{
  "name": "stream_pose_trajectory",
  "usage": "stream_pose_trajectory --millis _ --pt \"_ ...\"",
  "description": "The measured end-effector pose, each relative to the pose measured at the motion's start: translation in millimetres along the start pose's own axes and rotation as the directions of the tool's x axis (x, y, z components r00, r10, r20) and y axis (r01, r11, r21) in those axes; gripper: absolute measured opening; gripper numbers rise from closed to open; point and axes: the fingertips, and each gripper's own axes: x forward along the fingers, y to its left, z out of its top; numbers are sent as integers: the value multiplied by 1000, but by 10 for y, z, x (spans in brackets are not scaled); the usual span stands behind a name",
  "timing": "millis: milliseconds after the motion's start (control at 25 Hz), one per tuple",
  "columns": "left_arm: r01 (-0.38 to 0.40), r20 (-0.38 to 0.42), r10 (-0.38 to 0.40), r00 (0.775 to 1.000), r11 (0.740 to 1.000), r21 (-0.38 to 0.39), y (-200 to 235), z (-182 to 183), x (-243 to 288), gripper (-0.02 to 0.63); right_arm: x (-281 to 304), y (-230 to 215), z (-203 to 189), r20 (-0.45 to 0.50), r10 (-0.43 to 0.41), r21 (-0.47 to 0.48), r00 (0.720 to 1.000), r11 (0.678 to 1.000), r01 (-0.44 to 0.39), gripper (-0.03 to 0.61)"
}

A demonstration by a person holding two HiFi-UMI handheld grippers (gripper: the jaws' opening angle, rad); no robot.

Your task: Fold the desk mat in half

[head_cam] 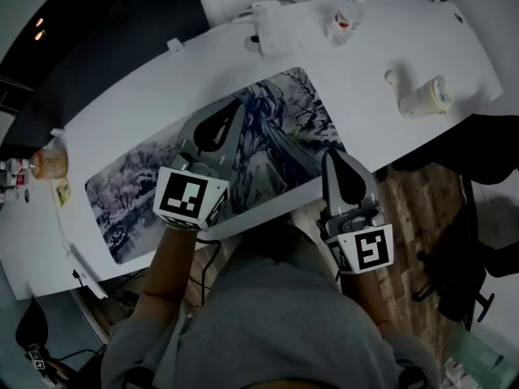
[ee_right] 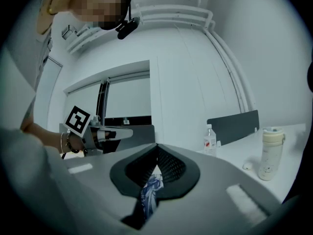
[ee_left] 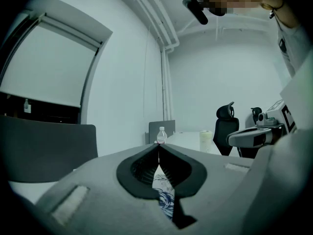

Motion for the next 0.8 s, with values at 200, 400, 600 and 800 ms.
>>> stream_pose_trajectory --millis 200,400,600,800 --pt "111 -50 -109 993 993 32 -77 -139 391 54 -90 -241 -94 -13 -81 -7 997 997 81 2" --pt "205 -96 -200 975 978 47 -104 -257 768 97 -143 -425 -232 -33 -143 -10 989 990 143 2" --pt "319 -158 -307 939 946 61 -164 -462 1165 144 -138 -567 -371 -71 -194 5 978 981 195 25" --pt "439 -278 -403 872 895 80 -277 -829 1477 199 -185 -737 -663 -123 -242 -9 963 970 242 69"
